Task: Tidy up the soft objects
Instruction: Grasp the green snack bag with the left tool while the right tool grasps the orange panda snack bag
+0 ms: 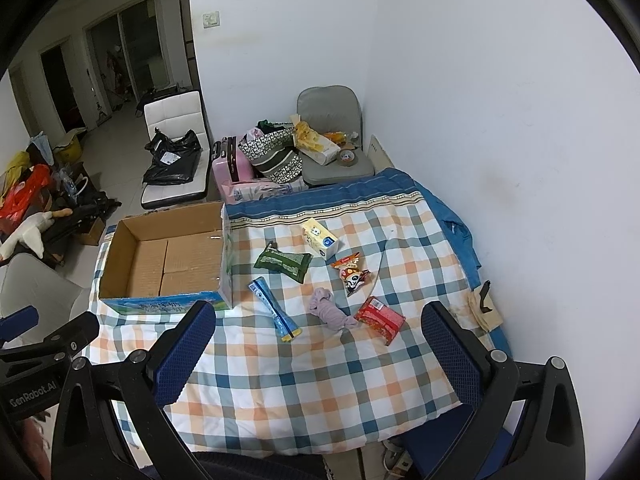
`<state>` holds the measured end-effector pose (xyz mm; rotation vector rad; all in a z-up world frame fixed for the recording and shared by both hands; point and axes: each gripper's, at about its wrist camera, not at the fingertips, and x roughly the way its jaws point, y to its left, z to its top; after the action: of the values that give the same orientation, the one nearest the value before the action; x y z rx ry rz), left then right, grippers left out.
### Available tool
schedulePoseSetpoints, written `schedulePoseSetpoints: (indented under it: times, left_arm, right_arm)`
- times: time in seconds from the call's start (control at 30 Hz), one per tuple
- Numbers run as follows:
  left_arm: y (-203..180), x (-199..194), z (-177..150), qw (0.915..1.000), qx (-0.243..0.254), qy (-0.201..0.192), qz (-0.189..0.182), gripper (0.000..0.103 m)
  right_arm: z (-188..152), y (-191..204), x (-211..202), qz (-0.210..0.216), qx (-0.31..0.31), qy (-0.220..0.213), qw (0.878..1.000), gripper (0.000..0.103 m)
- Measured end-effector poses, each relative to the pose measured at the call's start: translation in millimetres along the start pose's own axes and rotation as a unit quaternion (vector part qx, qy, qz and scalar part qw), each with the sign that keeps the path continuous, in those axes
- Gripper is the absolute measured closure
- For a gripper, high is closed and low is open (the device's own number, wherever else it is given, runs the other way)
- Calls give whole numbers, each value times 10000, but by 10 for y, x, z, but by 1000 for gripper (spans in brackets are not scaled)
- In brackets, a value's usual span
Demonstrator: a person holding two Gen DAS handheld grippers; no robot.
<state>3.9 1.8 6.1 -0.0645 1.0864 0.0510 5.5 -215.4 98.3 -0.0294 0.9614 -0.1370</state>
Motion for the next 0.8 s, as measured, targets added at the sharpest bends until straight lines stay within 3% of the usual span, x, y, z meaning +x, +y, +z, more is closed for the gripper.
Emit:
schedulePoseSetpoints:
  times: [0.23,0.37,0.47,0.67,0.8]
  left_arm:
    - [-152,256,229,9994,17,24,-338,0]
    - [-419,790,464,9979,75,320,-551,0]
    - [-659,1345,598,9950,135,805,-567,0]
    - [-1000,2504,749,9786,-248,1818,-934,0]
    - [-1094,3207,863,9592,-880,2435,-1133,1]
  right_arm:
    - [123,-166,293,84,327,270,9991,0]
    - [150,-515,859,149,608,555,9965,0]
    - [186,-799,1340,231,878,836,9924,0]
    - [128,-1282,2551,423,1299,1740,9752,0]
    - [119,-1416,3406,608,1419,2172,9638,0]
